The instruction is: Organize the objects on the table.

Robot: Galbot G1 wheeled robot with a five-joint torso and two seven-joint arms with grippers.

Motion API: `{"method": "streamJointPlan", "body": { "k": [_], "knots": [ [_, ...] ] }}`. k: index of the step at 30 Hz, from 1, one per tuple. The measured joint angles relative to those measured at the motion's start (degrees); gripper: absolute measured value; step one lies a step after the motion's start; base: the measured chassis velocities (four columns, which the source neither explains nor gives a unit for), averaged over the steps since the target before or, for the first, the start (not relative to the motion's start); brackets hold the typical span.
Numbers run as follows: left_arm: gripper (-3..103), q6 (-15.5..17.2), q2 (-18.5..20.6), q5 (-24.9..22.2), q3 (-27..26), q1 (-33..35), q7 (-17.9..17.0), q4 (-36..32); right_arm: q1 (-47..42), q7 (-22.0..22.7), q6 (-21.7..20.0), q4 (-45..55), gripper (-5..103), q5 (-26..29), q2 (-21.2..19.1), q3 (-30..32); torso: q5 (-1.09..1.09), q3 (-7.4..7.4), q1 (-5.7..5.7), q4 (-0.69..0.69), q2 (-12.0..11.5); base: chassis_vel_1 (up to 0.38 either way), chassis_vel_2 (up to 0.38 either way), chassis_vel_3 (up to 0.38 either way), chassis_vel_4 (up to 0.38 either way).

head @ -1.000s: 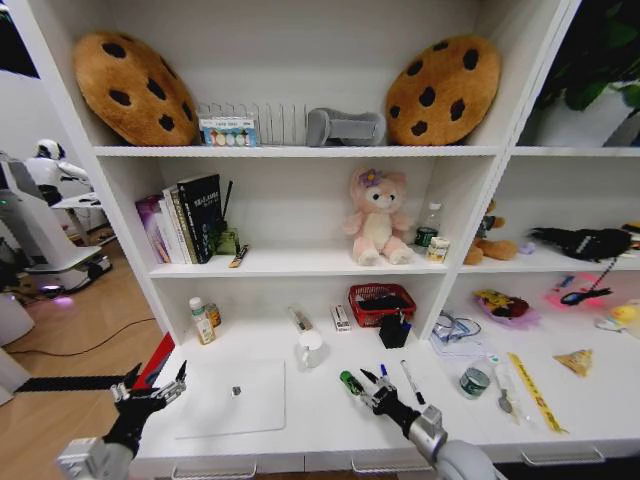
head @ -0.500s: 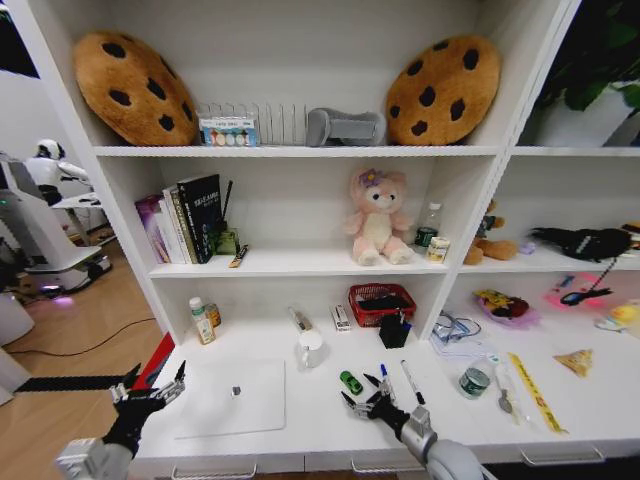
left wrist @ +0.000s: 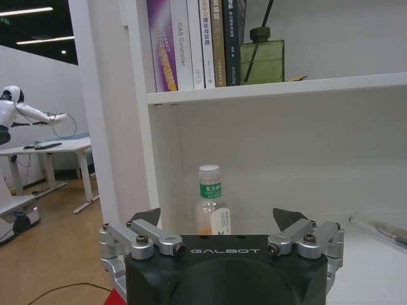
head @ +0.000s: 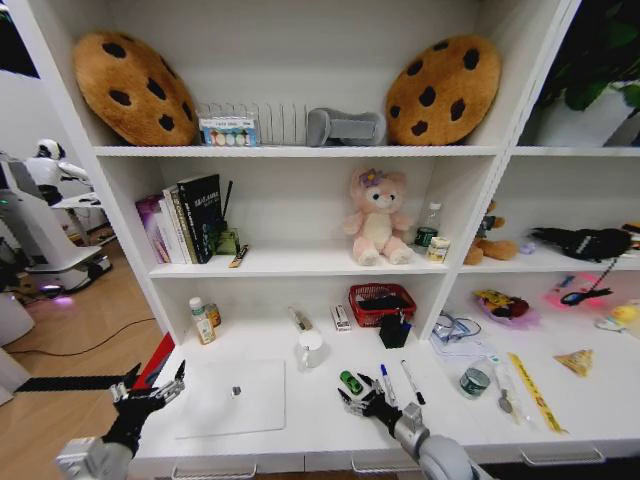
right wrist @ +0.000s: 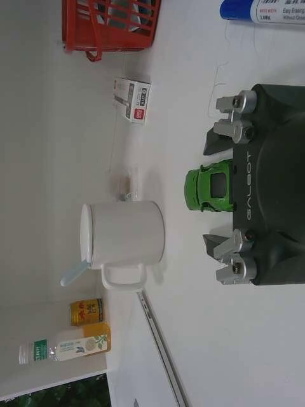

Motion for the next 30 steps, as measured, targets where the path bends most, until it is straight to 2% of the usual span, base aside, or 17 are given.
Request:
{"method": "streamJointPlan", "body": {
  "k": [1, 3, 4, 5, 6, 7, 9, 10, 24, 30],
  "knots": [
    [99, 0.00, -0.01, -0.01, 0.00, -0.05, 0.00, 0.14, -0.01, 0.14, 0.02, -0.06, 66, 0.00, 0.00, -0.04, 0.00, 0.00, 0.00, 0.00, 0.00, 0.000, 0.000, 0.000, 0.000],
    [99, 0.00, -0.01, -0.02, 0.00, -0.09, 0.00, 0.18, -0.02, 0.20, 0.03, -0.09, 66, 0.01, 0.00, -0.04, -0.01, 0.00, 0.00, 0.00, 0.00, 0.000, 0.000, 0.000, 0.000],
    [103, 0.00, -0.01, -0.03, 0.01, -0.18, -0.02, 0.28, -0.04, 0.27, 0.05, -0.18, 55, 0.04, 0.02, -0.04, 0.00, 0.00, 0.00, 0.00, 0.00, 0.000, 0.000, 0.000, 0.000],
    [101, 0.00, -0.01, -0.04, 0.02, -0.21, -0.02, 0.29, -0.03, 0.29, 0.06, -0.20, 55, 0.04, 0.02, -0.04, 0.00, 0.00, 0.00, 0.00, 0.00, 0.000, 0.000, 0.000, 0.000],
    [96, 0.00, 0.02, -0.08, 0.06, -0.29, -0.06, 0.33, -0.05, 0.32, 0.09, -0.29, 50, 0.10, 0.03, -0.03, 0.00, 0.00, 0.00, 0.00, 0.00, 0.000, 0.000, 0.000, 0.000],
    [96, 0.00, 0.02, -0.08, 0.06, -0.29, -0.06, 0.33, -0.05, 0.32, 0.09, -0.29, 50, 0.10, 0.03, -0.03, 0.00, 0.00, 0.00, 0.00, 0.00, 0.000, 0.000, 0.000, 0.000],
    [102, -0.17, 0.24, -0.11, 0.02, -0.50, -0.36, 0.40, -0.21, 0.37, 0.57, -0.64, 38, 0.18, -0.04, -0.01, 0.00, 0.00, 0.00, 0.01, 0.00, 0.000, 0.000, 0.000, 0.000],
    [100, -0.20, 0.44, -0.18, -0.10, -0.55, -0.48, 0.37, -0.37, 0.37, 0.78, -0.76, 37, 0.18, -0.09, 0.02, 0.00, 0.00, 0.00, 0.01, 0.00, 0.000, 0.000, 0.000, 0.000],
    [99, -0.25, 0.85, -0.71, -0.22, -0.52, -0.94, 0.36, -2.19, 1.75, 1.79, 1.44, 37, 0.41, -0.65, 1.14, 0.02, 0.01, 0.00, -0.03, 0.00, 0.000, 0.000, 0.000, 0.000],
    [99, -0.26, 0.81, -0.61, 0.04, -0.80, -0.93, 0.84, -5.99, 0.98, 4.48, 7.27, 37, 0.34, -2.51, 7.14, 0.02, 0.01, 0.00, -0.01, 0.00, 0.000, 0.000, 0.000, 0.000]
  ]
}}
